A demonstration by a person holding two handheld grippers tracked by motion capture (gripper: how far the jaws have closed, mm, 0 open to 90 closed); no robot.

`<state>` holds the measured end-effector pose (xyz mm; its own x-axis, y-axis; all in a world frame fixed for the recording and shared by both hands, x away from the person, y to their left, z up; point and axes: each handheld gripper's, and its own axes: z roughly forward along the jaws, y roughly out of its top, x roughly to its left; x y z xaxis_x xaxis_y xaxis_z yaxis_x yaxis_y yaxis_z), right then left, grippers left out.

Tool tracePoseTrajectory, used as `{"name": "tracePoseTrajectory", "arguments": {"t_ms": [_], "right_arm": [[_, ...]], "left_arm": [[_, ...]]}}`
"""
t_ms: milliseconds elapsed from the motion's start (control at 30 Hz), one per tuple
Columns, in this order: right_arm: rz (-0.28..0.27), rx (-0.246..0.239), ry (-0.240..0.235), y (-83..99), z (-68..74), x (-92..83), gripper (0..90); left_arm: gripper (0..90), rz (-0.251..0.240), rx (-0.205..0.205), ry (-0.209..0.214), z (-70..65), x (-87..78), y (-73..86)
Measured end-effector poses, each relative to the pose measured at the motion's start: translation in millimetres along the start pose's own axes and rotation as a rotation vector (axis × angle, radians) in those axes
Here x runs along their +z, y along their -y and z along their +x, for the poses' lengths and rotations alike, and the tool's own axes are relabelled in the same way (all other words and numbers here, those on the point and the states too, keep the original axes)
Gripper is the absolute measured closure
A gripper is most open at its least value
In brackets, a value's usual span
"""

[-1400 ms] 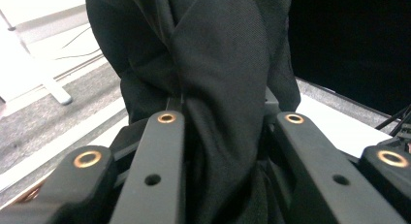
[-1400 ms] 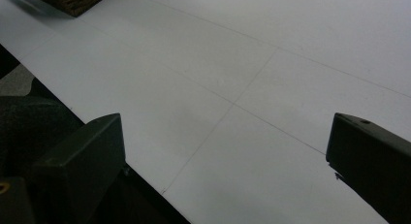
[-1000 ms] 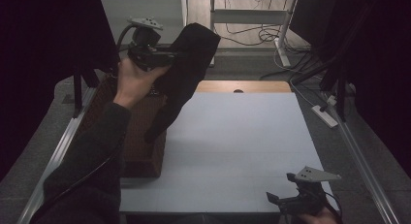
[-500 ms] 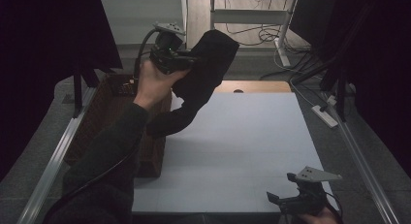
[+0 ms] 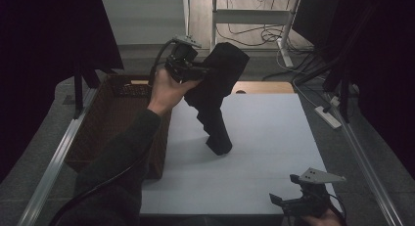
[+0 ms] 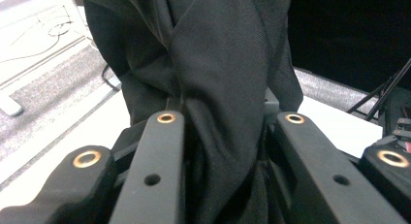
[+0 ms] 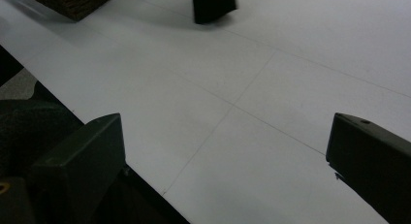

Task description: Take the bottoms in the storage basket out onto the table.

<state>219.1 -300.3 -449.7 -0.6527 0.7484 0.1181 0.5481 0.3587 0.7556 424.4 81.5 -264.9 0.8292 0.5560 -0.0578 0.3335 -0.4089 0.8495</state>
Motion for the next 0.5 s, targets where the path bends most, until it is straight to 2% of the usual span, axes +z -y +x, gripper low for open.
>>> {"name": "tracePoseTrajectory", "arguments": {"t_ms": [267, 500], "right_arm": [[-0.001, 0.001, -0.002, 0.2, -0.3, -0.3, 0.9], [-0.002, 0.003, -0.003, 0.2, -0.5, -0.3, 0.9]], "left_arm": [[73.8, 0.054, 0.009, -0.002, -1.0, 23.4, 13.0], [73.3, 0.086, -0.018, 0.009, 1.4, 44.6, 31.3]]}}
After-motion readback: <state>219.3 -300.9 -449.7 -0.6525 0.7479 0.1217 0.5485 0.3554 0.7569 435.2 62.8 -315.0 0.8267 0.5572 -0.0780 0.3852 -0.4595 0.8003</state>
